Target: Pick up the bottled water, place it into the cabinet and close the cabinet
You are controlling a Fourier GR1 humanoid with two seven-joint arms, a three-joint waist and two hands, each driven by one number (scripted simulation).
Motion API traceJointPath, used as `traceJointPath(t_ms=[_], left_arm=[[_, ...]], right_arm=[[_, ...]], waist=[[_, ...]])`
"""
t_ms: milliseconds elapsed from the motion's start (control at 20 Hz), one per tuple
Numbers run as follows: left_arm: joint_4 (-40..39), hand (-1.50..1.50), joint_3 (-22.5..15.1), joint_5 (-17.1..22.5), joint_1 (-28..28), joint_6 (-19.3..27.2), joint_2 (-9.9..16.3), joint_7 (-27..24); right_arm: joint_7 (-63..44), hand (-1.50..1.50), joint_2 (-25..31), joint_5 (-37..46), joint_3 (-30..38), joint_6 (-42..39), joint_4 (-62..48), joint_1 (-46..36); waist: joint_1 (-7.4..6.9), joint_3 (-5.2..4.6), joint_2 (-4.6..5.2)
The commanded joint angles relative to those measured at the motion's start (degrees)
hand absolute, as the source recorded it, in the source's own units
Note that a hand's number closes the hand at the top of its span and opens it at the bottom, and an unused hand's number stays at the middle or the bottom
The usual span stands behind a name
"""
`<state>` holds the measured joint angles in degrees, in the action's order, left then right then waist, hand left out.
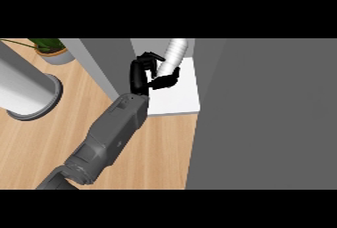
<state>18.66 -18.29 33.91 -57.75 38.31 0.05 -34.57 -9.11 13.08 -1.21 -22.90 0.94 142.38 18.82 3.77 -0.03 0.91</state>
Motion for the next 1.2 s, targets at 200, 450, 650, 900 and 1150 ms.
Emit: traceJointPath(t_ms=[200,450,650,900,1150], left_arm=[[-8.79,-1.5,0.23,-1.81,-6.79,0.53,-0.03,0.4],[-11.34,-1.5,2.68,-0.94,-6.51,-2.19,0.2,-1.95],[-11.69,-1.5,3.86,-0.64,-6.21,-4.86,0.4,-3.85],[-12.24,-1.5,5.03,-0.58,-7.07,-7.71,1.36,-5.15],[-13.25,-1.5,4.01,-2.04,-9.03,-8.33,0.43,-4.77]], right_arm=[[-1.23,-1.5,0.08,-2.88,0.13,-1.11,5.56,1.06],[-0.98,-1.5,-0.3,-2.27,0.1,-1.15,4.21,1.57],[-2.55,-1.5,0.6,-2.82,0.22,-1.92,7.44,2.65],[0.62,-1.5,0.37,-4.89,2.62,-3.25,3.88,2.77],[0.1,-1.5,-0.67,-4.21,2.43,-3.19,2.27,-0.06]], waist=[[0.6,-0.02,0.33],[0.55,-0.04,0.53],[0.48,-0.07,0.38],[0.21,0.0,0.4],[0.5,-0.01,0.71]])
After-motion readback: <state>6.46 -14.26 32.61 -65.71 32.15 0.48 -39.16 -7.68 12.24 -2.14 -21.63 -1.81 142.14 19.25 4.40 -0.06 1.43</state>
